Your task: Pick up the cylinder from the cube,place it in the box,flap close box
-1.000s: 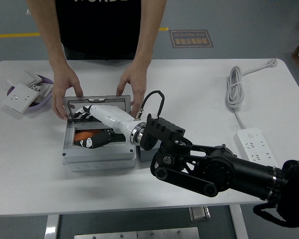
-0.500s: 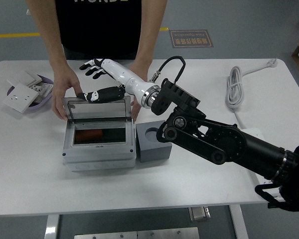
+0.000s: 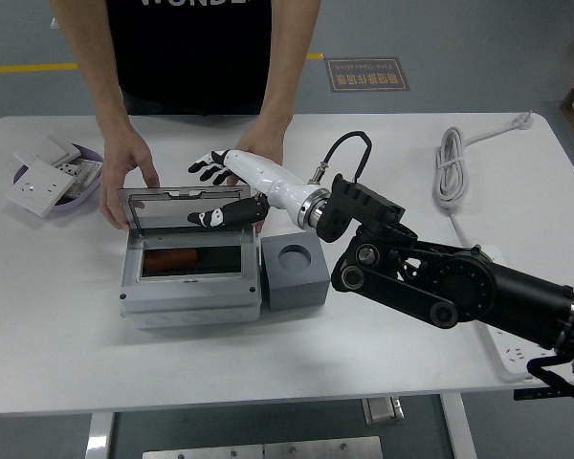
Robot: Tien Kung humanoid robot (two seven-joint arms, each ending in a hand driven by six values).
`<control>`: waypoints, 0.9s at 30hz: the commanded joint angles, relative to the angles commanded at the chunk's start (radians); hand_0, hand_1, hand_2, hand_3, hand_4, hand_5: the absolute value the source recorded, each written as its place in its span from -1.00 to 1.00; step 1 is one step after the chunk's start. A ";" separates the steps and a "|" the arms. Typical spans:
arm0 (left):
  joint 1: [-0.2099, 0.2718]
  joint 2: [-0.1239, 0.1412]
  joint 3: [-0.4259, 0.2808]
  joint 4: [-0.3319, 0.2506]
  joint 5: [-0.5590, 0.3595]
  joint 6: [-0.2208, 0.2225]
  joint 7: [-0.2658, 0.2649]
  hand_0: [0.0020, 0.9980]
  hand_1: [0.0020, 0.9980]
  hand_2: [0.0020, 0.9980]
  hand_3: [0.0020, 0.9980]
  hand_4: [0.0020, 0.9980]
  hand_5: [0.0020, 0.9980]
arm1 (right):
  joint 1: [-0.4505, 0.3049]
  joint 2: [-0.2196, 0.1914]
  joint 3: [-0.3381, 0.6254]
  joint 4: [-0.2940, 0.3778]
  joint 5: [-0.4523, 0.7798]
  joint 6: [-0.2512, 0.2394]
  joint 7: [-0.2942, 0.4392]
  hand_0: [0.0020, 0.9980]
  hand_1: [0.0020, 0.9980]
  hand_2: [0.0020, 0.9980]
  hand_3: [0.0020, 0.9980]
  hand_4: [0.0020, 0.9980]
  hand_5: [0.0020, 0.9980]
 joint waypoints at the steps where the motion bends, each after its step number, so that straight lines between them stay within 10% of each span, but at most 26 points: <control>1: 0.000 0.000 0.000 0.000 0.000 0.000 0.000 0.85 0.71 0.71 0.91 -1.00 -1.00 | 0.002 -0.009 -0.010 0.011 0.003 0.000 -0.003 0.65 0.42 0.46 0.54 0.66 -0.33; 13: 0.004 0.002 -0.002 0.000 -0.005 0.001 -0.003 0.85 0.71 0.71 0.91 -1.00 -1.00 | -0.003 -0.042 -0.107 0.128 0.048 -0.011 -0.030 0.63 0.42 0.46 0.54 0.64 -0.29; 27: 0.001 0.004 -0.002 0.000 -0.007 0.002 -0.004 0.85 0.71 0.71 0.91 -1.00 -1.00 | 0.009 -0.043 -0.146 0.189 0.059 0.017 -0.049 0.64 0.43 0.48 0.46 0.10 -0.24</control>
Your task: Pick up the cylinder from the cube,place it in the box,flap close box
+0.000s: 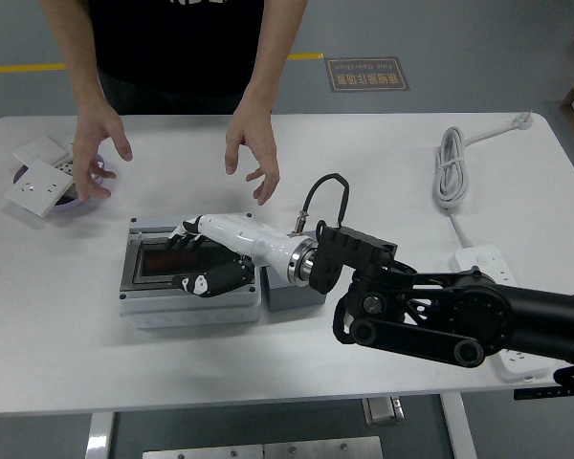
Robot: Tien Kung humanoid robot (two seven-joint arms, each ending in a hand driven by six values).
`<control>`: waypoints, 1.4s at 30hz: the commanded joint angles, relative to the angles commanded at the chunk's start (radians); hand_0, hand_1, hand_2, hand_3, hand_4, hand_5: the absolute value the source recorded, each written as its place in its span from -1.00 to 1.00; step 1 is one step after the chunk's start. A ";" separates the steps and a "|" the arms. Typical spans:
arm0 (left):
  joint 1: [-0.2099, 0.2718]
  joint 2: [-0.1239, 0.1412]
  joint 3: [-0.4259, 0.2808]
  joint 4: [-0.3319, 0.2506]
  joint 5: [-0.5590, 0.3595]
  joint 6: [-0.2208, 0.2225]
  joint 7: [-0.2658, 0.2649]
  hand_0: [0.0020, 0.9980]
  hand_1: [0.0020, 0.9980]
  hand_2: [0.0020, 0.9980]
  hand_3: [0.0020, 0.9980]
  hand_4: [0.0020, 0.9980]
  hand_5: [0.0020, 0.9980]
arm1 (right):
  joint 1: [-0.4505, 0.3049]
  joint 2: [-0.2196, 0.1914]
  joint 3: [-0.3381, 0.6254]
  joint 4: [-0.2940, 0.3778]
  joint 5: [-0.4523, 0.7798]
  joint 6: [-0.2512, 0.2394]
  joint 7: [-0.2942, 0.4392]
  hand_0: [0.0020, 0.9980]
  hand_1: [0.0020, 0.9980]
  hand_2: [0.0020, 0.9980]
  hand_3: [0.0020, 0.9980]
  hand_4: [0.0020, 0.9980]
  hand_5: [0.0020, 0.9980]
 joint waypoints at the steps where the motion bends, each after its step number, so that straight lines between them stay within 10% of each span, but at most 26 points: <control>1: 0.000 0.000 0.000 0.000 0.000 0.000 0.000 0.85 0.71 0.71 0.91 -1.00 -1.00 | -0.002 -0.002 0.006 -0.001 -0.003 0.002 0.000 0.64 0.43 0.48 0.46 0.10 -0.24; 21: 0.011 -0.010 0.003 0.000 -0.009 0.003 0.006 0.85 0.71 0.71 0.91 -1.00 -1.00 | -0.251 -0.101 0.412 -0.013 -0.077 -0.003 0.129 0.63 0.43 0.48 0.47 0.09 -0.20; 34: 0.018 -0.020 0.017 0.000 -0.027 0.003 0.007 0.85 0.71 0.71 0.91 -1.00 -1.00 | -0.568 -0.055 0.769 -0.070 0.051 0.073 0.392 0.61 0.42 0.47 0.44 0.20 -0.19; 42: 0.020 -0.020 0.021 0.000 -0.028 0.003 0.008 0.85 0.71 0.71 0.91 -1.00 -1.00 | -0.730 -0.020 0.952 -0.130 0.138 0.113 0.492 0.62 0.46 0.46 0.52 0.74 -0.01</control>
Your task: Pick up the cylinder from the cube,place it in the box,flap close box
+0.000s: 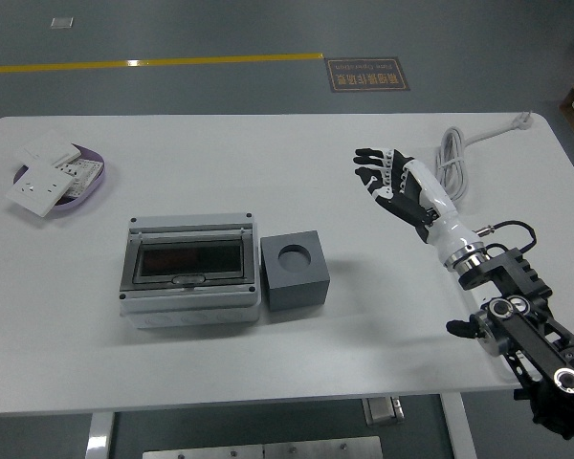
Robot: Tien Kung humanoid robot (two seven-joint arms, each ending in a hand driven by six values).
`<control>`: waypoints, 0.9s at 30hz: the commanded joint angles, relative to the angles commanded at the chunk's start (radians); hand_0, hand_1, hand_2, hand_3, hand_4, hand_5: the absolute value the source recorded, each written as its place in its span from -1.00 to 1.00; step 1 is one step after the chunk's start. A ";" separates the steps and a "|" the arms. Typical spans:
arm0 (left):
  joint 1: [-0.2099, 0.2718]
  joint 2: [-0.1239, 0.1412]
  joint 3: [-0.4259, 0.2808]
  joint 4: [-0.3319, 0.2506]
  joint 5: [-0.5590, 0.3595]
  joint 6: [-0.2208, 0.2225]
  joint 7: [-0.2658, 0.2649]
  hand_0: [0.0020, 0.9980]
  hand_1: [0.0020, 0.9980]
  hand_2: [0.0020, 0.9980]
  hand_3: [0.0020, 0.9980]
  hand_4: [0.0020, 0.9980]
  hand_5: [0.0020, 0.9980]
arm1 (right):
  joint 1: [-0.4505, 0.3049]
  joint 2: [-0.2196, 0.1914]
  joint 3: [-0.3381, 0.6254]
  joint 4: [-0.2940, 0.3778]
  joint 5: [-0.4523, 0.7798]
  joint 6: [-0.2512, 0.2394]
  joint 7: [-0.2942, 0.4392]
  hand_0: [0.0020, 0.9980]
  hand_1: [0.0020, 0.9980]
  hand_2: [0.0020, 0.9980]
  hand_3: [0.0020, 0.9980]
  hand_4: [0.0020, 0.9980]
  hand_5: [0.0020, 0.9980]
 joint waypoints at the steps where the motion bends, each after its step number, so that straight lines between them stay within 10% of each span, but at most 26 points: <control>1: 0.000 0.000 0.000 0.000 0.000 0.000 0.000 0.85 0.71 0.71 0.91 -1.00 -1.00 | -0.007 0.000 0.013 -0.004 0.006 0.001 0.004 0.62 0.46 0.46 0.52 0.74 -0.01; 27: 0.010 -0.004 -0.006 0.000 0.008 -0.001 0.003 0.85 0.71 0.71 0.91 -1.00 -1.00 | -0.030 0.011 0.087 0.009 0.033 0.000 0.023 0.71 0.56 0.51 0.56 1.00 0.11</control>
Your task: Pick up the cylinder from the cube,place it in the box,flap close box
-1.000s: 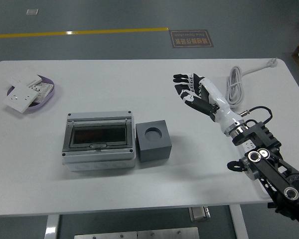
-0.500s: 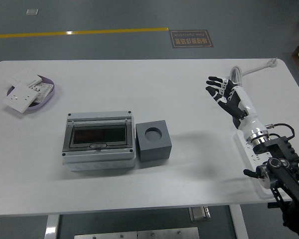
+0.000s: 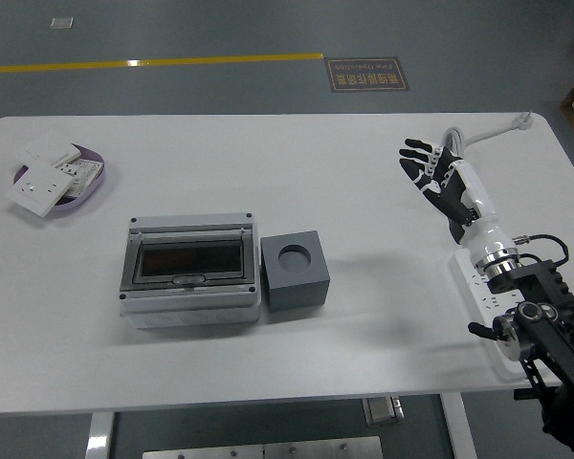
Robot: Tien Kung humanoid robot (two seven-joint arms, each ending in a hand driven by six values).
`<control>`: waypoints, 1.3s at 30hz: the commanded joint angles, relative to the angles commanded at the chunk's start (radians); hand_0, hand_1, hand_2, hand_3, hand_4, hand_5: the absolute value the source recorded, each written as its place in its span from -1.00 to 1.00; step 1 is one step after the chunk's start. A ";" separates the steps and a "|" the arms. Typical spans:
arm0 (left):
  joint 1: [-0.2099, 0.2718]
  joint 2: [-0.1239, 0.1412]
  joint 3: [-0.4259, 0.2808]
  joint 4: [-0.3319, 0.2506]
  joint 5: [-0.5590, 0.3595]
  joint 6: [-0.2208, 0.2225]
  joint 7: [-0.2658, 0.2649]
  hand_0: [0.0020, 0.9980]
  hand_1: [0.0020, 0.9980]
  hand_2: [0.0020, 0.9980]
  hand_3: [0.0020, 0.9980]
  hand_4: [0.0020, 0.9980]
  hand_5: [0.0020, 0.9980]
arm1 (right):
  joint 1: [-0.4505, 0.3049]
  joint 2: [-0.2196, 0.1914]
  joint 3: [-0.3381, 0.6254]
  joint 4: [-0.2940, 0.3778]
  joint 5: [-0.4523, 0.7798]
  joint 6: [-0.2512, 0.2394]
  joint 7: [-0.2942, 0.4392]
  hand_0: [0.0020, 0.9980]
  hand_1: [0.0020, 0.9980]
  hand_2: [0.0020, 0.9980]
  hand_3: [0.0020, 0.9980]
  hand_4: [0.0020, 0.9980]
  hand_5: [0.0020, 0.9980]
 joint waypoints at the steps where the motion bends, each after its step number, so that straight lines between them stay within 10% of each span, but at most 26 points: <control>1: 0.000 0.000 0.000 0.000 0.001 0.000 0.000 0.85 0.71 0.71 0.91 -1.00 -1.00 | 0.001 0.001 0.001 0.001 -0.001 0.000 0.000 0.71 0.56 0.51 0.56 1.00 0.11; 39: -0.012 -0.001 -0.004 0.000 0.000 0.000 -0.001 0.85 0.71 0.71 0.91 -1.00 -1.00 | 0.008 -0.004 -0.005 0.015 -0.050 -0.023 -0.018 0.70 0.57 0.54 0.56 1.00 0.13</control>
